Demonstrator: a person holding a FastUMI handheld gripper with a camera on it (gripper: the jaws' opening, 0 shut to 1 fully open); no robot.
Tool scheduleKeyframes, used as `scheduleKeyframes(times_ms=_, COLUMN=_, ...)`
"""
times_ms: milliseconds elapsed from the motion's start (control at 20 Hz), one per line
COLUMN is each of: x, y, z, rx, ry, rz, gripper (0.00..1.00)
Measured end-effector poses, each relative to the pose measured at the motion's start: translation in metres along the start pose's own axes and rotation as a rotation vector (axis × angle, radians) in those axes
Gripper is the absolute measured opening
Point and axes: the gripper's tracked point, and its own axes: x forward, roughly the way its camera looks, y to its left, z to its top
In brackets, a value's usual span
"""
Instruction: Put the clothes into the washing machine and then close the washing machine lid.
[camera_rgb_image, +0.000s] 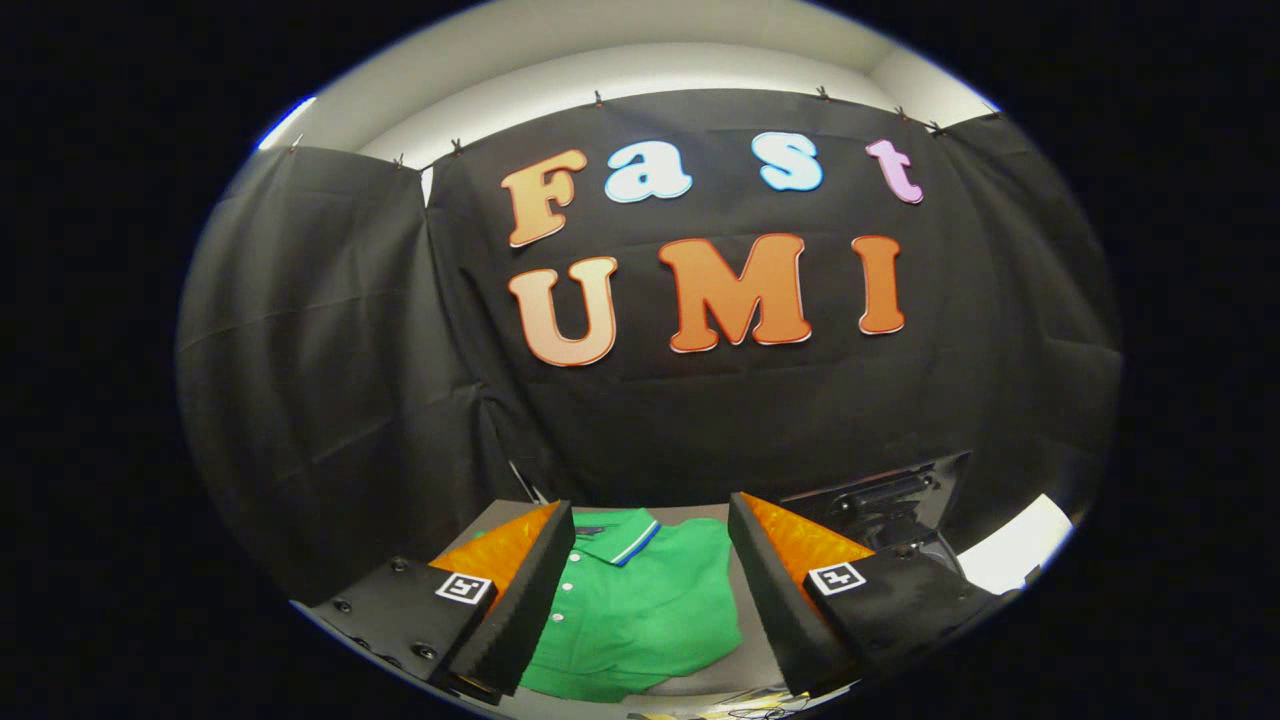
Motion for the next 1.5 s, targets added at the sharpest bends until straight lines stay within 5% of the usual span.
scheduleKeyframes(times_ms=900, x=0.065, y=0.095, z=-0.148, rx=-0.108, ry=0.316, rz=0.090, gripper=1.00)
scheduleKeyframes(times_ms=1500, x=0.073, y=0.093, z=-0.162, rx=-0.167, ry=0.349, rz=0.076, gripper=0.98)
